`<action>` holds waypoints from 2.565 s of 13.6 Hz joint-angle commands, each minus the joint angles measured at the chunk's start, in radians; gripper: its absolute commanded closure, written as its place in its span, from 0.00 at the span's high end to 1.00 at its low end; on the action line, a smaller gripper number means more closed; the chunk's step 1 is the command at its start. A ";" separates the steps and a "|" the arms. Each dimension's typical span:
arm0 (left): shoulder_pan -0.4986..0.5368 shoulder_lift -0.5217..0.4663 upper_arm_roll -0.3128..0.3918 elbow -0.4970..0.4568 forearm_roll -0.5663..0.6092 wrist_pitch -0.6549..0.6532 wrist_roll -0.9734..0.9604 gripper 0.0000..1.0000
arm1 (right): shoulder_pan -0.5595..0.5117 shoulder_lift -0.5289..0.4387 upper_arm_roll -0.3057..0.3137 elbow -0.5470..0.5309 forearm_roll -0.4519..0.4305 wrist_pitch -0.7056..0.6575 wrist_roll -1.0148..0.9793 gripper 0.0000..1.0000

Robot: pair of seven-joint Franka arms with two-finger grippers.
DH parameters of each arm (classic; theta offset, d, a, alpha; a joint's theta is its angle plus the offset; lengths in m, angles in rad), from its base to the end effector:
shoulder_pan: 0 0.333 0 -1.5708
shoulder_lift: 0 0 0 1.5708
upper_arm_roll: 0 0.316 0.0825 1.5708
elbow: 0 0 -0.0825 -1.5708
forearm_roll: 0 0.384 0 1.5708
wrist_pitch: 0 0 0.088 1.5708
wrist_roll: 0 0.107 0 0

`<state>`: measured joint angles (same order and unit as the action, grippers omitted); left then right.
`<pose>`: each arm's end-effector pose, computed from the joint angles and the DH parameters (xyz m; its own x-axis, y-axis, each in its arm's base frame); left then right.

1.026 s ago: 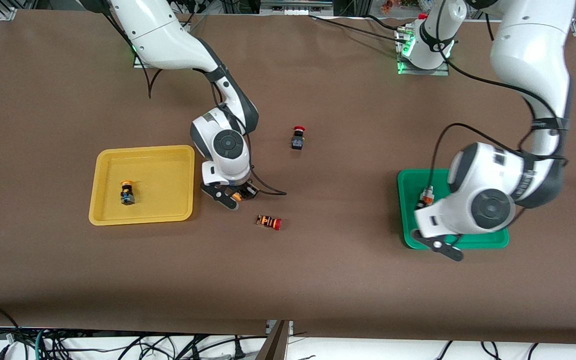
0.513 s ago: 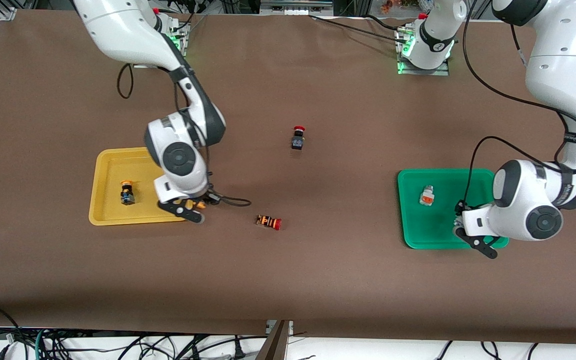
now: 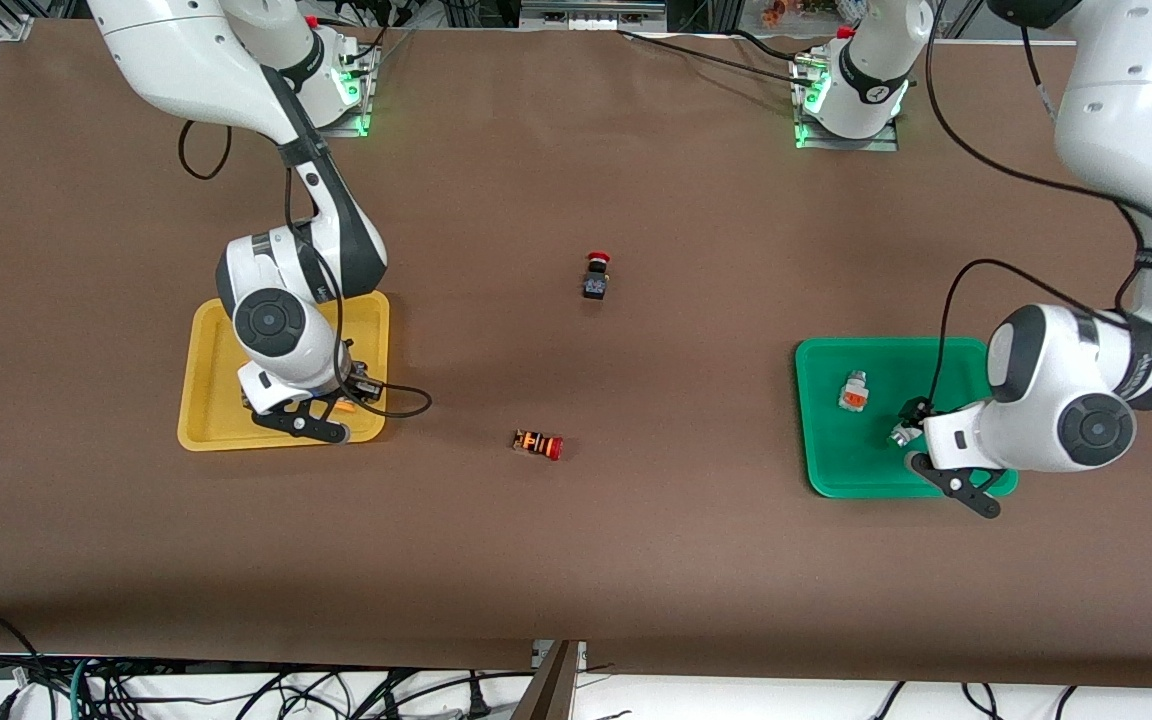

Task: Place green and yellow buttons in trays

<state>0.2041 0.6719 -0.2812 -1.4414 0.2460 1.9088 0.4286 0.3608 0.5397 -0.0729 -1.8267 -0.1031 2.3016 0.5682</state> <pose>0.6992 -0.0022 0.2917 0.8294 -0.5300 -0.1766 -0.5326 -0.8456 0.0365 0.6153 0.1830 0.2336 0.9801 -0.1984 0.0010 -0.1969 -0.9719 0.1290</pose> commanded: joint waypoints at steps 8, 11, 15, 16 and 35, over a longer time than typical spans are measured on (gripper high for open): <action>-0.026 -0.284 -0.075 0.181 -0.013 -0.452 -0.245 1.00 | -0.095 -0.116 0.012 -0.264 -0.003 0.217 -0.106 0.62; -0.170 -0.477 0.156 0.078 -0.197 -0.442 -0.428 1.00 | -0.100 -0.139 0.012 -0.249 -0.001 0.208 -0.105 0.99; -0.213 -0.734 0.249 -0.239 -0.243 -0.254 -0.504 1.00 | -0.102 -0.150 0.012 -0.085 0.011 -0.020 -0.108 0.99; -0.224 -0.756 0.249 -0.270 -0.241 -0.257 -0.507 1.00 | -0.102 -0.149 0.012 -0.013 0.028 -0.106 -0.110 0.99; -0.241 -0.723 0.247 -0.226 -0.177 -0.272 -0.498 1.00 | -0.306 -0.461 -0.030 0.252 0.123 -0.608 -0.611 0.99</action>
<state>-0.0311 -0.0555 -0.0378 -1.6777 0.0596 1.6443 -0.0581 0.0583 0.2050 -0.1051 -1.4085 0.0051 1.6747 -0.0259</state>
